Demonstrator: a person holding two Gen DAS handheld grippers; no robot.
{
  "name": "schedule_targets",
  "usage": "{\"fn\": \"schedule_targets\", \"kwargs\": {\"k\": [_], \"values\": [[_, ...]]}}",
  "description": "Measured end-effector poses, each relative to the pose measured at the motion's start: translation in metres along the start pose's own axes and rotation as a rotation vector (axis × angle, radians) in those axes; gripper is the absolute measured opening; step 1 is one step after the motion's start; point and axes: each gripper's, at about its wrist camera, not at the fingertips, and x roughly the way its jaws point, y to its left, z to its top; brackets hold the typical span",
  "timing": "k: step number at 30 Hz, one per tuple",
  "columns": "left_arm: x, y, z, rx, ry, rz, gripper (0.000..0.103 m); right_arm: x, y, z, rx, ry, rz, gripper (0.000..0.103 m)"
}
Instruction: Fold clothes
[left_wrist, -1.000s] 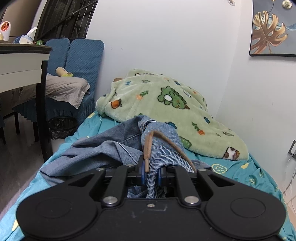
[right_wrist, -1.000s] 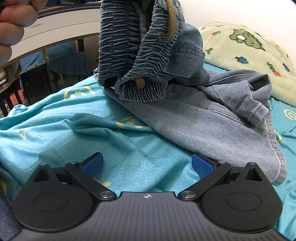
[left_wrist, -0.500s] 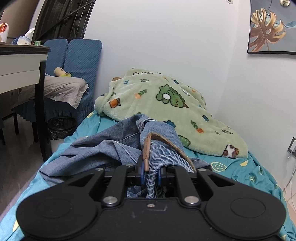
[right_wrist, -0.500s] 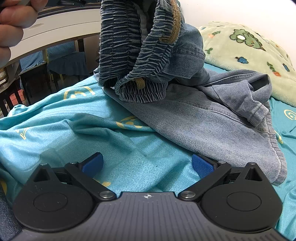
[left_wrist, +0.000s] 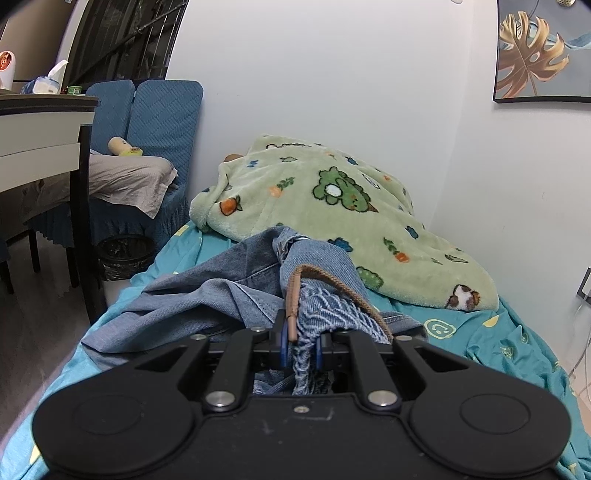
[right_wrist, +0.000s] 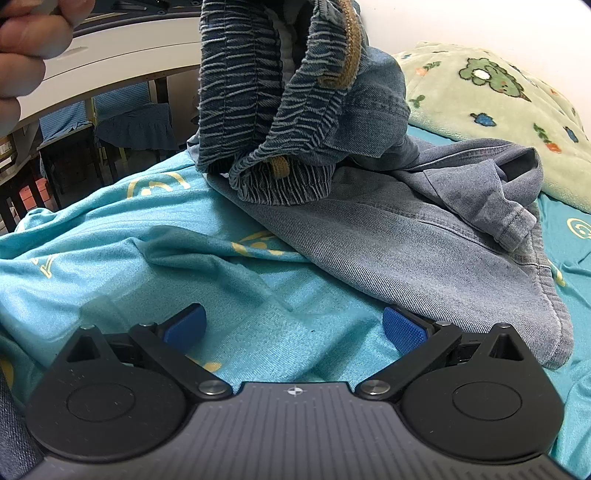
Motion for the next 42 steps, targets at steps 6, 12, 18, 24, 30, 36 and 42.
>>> {"fn": "schedule_targets", "kwargs": {"k": [6,12,18,24,30,36,42], "values": [[0.001,0.003,0.003,-0.012,0.004,0.015,0.011,0.0,0.0,0.0,0.0,0.0,0.001,0.103],[-0.013,0.016,0.011,-0.064,-0.035,0.013,0.009,0.0,0.0,0.0,0.0,0.0,0.001,0.103],[-0.024,0.029,0.028,-0.135,-0.095,-0.035,0.008,0.0,-0.001,-0.001,0.001,-0.002,0.002,0.103],[-0.027,0.044,0.037,-0.164,-0.106,-0.088,0.008,0.004,0.0,0.002,-0.019,0.013,0.0,0.103],[-0.025,0.039,0.035,-0.105,-0.076,-0.111,0.008,0.005,-0.006,0.021,-0.008,0.081,0.044,0.099],[-0.016,0.028,0.024,-0.029,-0.034,-0.129,0.009,-0.054,-0.007,0.065,0.019,-0.169,-0.033,0.095],[-0.011,0.029,0.021,-0.046,-0.018,-0.134,0.01,-0.086,0.006,0.097,-0.109,-0.406,0.003,0.086]]}}
